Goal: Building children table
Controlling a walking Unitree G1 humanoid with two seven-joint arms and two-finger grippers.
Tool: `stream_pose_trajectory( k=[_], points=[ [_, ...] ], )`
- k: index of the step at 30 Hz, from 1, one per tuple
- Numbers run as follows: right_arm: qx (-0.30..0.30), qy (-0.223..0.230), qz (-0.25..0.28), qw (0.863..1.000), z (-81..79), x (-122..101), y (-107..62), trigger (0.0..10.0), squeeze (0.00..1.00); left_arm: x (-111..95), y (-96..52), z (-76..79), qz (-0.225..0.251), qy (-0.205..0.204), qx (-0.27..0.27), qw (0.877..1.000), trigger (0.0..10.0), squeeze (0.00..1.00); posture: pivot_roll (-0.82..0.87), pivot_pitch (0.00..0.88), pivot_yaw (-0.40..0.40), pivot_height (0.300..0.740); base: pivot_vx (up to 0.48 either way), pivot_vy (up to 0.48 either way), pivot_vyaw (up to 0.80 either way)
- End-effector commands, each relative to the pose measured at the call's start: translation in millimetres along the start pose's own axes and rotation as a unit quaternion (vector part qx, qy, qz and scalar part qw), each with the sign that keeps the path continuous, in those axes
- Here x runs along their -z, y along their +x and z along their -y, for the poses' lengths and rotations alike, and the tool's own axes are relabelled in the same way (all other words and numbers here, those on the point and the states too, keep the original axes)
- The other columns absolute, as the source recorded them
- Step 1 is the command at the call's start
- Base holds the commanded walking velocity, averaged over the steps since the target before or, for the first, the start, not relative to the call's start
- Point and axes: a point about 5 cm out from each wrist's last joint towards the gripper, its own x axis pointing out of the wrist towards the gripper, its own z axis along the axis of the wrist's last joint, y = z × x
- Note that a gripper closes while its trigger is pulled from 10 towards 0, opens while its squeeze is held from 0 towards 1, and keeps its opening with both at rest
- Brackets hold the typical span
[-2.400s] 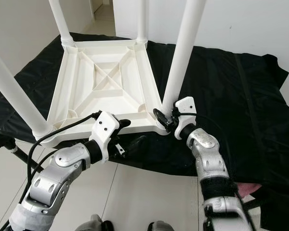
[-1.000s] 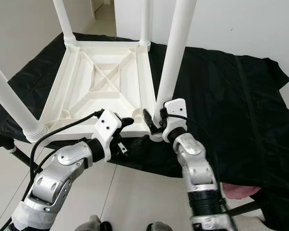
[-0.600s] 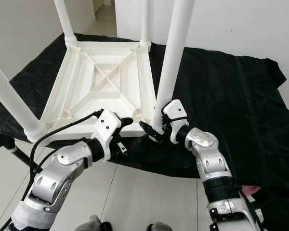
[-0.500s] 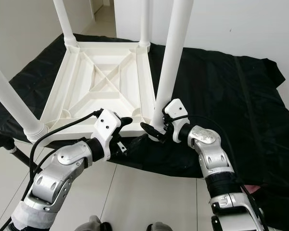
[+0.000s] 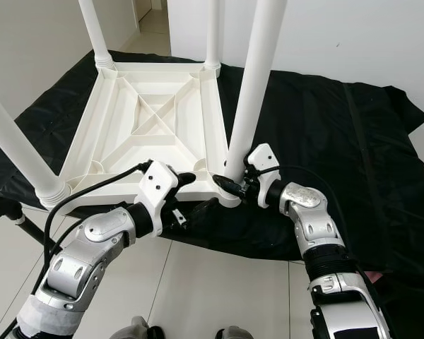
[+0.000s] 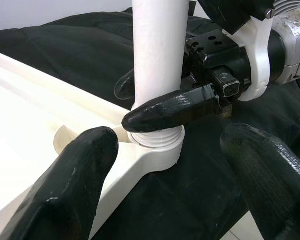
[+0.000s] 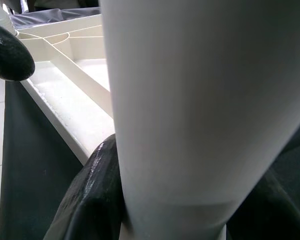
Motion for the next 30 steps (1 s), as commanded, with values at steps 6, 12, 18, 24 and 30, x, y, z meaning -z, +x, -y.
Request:
stream_pose_trajectory(
  k=[6,12,18,24,30],
  points=[
    [0.065,-0.008,0.003,0.998,0.8,-1,0.2,10.0,0.0,1,0.7,-1.2,-0.002,-0.003,-0.017,1.0,10.0,0.0,-0.08,0.057,0.012,0.74,0.0,0.0,0.0],
    [0.168,0.016,0.024,0.985,-4.0,-7,2.9,10.0,0.0,2,0.4,-0.4,-0.002,-0.005,-0.019,1.0,10.0,0.0,-0.09,0.061,0.01,0.74,0.0,0.0,0.0],
    [0.277,0.049,0.023,0.959,-18.2,-7,3.1,10.0,0.0,2,0.7,0.4,-0.002,-0.006,-0.018,1.0,10.0,0.0,-0.09,0.061,0.005,0.74,0.0,0.0,0.0],
    [0.329,0.05,0.018,0.943,-27.9,-8,3.3,10.0,0.0,2,0.4,0.4,-0.002,-0.006,-0.017,1.0,10.0,0.0,-0.09,0.055,0.003,0.74,0.0,0.0,0.0],
    [0.407,0.072,0.017,0.91,-47.2,-10,6.0,10.0,0.0,2,0.9,-0.4,-0.003,-0.001,-0.019,1.0,10.0,0.0,-0.09,0.051,-0.001,0.74,0.0,0.0,0.0]
  ],
)
